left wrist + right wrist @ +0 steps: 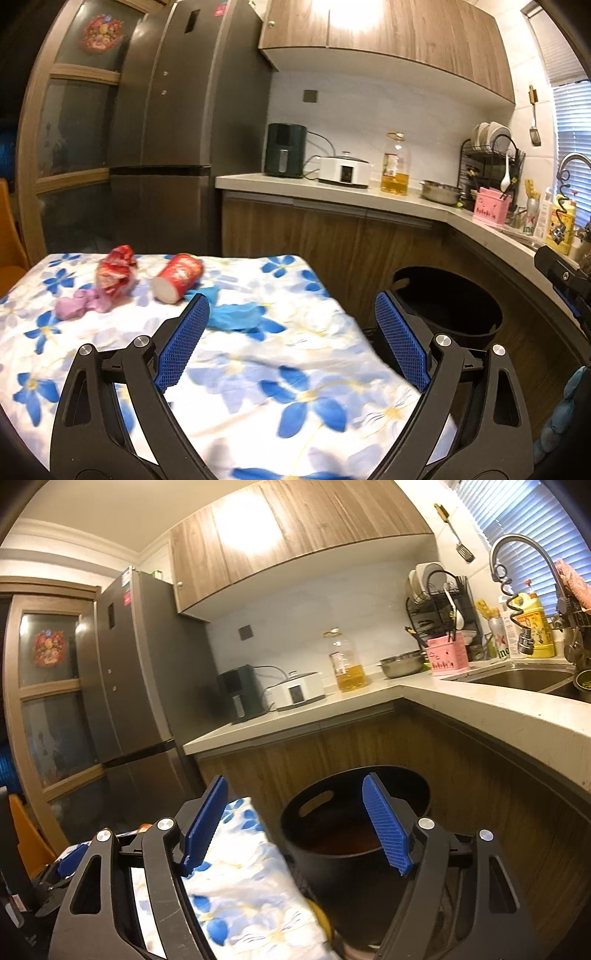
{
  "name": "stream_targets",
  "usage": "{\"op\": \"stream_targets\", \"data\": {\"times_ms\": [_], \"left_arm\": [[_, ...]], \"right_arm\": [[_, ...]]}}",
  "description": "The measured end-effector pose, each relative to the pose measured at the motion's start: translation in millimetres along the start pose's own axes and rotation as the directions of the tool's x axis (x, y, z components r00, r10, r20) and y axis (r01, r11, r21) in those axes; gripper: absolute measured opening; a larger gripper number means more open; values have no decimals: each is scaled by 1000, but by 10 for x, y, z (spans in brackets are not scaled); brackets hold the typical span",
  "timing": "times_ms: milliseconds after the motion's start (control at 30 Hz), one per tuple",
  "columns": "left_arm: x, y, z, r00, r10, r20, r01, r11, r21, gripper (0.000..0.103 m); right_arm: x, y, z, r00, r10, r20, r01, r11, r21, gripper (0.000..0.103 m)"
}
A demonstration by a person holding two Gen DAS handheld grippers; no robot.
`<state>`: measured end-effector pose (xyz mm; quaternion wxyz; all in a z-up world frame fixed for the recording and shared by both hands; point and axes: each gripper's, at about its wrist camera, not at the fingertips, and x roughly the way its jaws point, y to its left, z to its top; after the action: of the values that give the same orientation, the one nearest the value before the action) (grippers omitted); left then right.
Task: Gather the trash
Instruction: 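Move both open tools back to the gloves on the table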
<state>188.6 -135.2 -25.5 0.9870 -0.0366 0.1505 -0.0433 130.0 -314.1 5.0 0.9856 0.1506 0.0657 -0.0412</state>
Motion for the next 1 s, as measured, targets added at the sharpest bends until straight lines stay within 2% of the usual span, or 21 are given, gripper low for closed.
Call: {"op": "stream_targets", "data": {"times_ms": [267, 467, 767, 1000], "left_arm": [[-219, 588, -21, 995, 99, 11, -99, 994, -38, 90], [-296, 1125, -91, 978, 207, -3, -207, 975, -78, 90], [-219, 1941, -172, 931, 363, -34, -364, 920, -150, 90], [-17, 2382, -147, 903, 427, -57, -430, 884, -183, 90]], "right_arm": [[47, 516, -176, 996, 83, -34, -83, 997, -7, 74], [227, 958, -353, 985, 150, -90, -154, 987, -41, 74], [576, 1500, -611, 970, 203, -137, -218, 970, -104, 74], [952, 1874, -806, 964, 207, -167, -234, 959, -162, 74]]}}
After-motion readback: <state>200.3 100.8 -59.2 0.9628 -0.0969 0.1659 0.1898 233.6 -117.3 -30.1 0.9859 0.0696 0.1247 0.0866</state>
